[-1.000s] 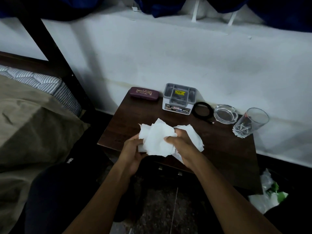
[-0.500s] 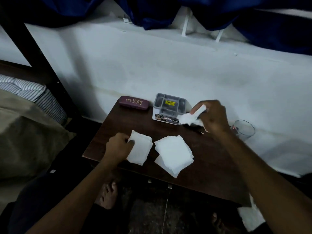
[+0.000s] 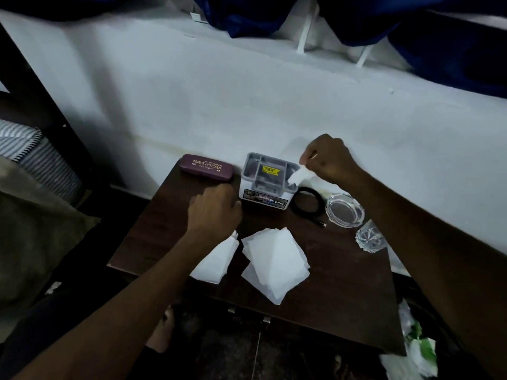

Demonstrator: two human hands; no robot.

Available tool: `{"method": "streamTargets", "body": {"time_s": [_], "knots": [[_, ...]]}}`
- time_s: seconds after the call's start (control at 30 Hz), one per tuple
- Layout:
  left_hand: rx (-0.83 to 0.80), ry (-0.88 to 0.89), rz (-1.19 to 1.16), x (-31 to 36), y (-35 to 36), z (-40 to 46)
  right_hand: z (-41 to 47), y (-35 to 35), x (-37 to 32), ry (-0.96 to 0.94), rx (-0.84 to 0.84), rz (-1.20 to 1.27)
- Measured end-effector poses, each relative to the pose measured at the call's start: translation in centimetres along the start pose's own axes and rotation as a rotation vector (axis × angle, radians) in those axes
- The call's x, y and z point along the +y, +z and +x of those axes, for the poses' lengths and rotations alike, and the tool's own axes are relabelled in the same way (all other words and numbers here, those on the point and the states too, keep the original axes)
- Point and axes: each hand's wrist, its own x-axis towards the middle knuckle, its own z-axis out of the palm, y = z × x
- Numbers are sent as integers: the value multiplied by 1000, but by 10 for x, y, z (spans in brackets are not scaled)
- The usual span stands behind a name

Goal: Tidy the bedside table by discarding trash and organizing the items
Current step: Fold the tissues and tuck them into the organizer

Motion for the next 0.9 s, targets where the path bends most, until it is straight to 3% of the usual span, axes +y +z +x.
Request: {"method": "streamTargets", "body": {"time_s": [0.17,0.47,0.6,0.73,0.9], "knots": [[-86,73,-67,12,31,-2,16,25,-4,-83,-17,-243],[-291,66,34,22,65,-14,13,58,-5,-218,-30,-231],[-314,55,87,25,69,-21,-5,49,-9,-255,123,-308],[-310,22,37,28,73,-25,-54,43,3,-161,322,-87],[-268,78,-84,30,70,-23,-147,100,49,101,21,327]]}}
